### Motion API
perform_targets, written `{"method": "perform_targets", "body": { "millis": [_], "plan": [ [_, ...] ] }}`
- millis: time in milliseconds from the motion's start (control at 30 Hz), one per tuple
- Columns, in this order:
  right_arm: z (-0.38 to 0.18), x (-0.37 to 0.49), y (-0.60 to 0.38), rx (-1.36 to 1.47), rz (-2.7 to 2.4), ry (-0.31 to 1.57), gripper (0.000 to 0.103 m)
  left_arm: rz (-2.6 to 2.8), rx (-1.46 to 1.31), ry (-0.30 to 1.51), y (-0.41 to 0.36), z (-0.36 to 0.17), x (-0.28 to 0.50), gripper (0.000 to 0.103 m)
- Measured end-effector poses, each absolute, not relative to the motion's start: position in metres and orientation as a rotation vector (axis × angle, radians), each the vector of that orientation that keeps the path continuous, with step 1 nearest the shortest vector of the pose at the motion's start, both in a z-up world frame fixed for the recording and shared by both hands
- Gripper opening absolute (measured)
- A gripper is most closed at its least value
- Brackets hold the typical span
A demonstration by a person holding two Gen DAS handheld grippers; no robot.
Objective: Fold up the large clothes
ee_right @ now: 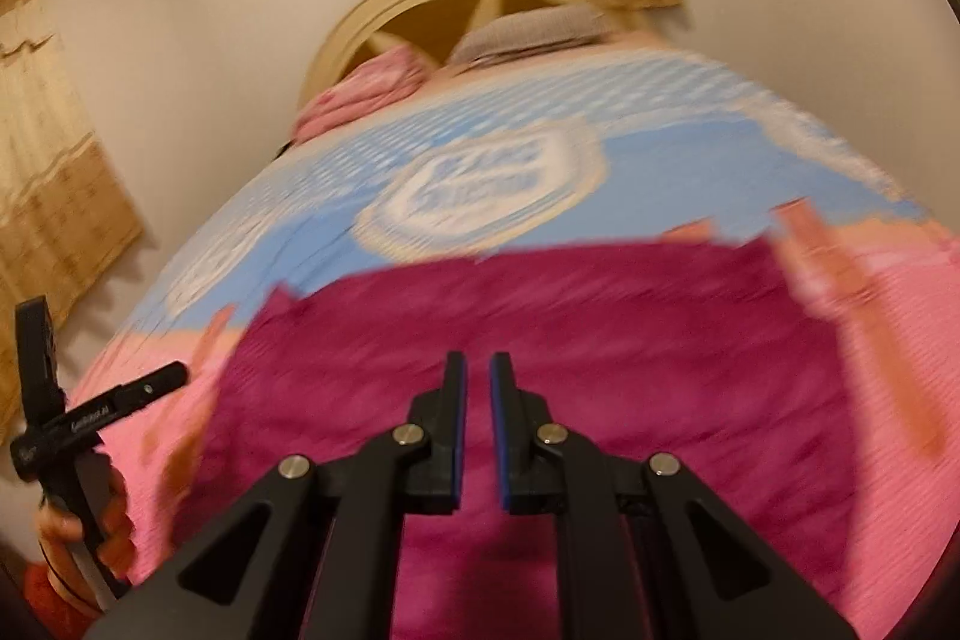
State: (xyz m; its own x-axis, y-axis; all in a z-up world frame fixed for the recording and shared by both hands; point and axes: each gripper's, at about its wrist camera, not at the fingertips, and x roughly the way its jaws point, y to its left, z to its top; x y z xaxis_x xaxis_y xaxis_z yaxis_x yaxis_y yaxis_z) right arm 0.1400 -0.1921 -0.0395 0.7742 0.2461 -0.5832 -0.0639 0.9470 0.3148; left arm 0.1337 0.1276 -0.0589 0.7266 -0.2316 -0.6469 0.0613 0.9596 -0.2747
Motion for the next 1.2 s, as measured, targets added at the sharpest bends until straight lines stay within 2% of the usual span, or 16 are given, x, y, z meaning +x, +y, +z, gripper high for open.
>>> {"method": "perform_targets", "body": {
  "millis": [167,300,467,700,867,1000,1100,1167,1200],
  "plan": [
    [-0.078,0.152,-0.156,0.277,0.154,0.746,0.013,-0.121,-0.247,0.715,0.124,-0.069,0.097,0.096],
    [-0.106,0.165,-0.162,0.286,0.117,0.801,0.000,-0.135,-0.376,0.741,0.130,-0.089,0.087,0.096],
    [-0.117,0.165,-0.164,0.292,0.108,0.818,0.000,-0.188,-0.594,0.801,0.132,-0.118,0.081,0.096],
    [-0.119,0.162,-0.166,0.307,0.121,0.823,0.000,-0.289,-0.682,0.771,0.102,-0.115,0.107,0.096],
    [-0.122,0.165,-0.170,0.353,0.145,0.826,0.000,-0.280,-0.713,0.737,0.085,-0.115,0.126,0.095],
    [-0.124,0.165,-0.173,0.375,0.156,0.830,0.000,-0.324,-0.618,0.681,0.064,-0.098,0.128,0.094],
    [-0.126,0.164,-0.177,0.421,0.169,0.834,0.000,-0.365,-0.565,0.639,0.055,-0.085,0.127,0.069],
    [-0.132,0.162,-0.185,0.514,0.186,0.841,0.000,-0.387,-0.528,0.620,0.054,-0.076,0.127,0.038],
    [-0.133,0.162,-0.188,0.547,0.192,0.844,0.000,-0.410,-0.524,0.613,0.056,-0.071,0.127,0.032]
  ]
}}
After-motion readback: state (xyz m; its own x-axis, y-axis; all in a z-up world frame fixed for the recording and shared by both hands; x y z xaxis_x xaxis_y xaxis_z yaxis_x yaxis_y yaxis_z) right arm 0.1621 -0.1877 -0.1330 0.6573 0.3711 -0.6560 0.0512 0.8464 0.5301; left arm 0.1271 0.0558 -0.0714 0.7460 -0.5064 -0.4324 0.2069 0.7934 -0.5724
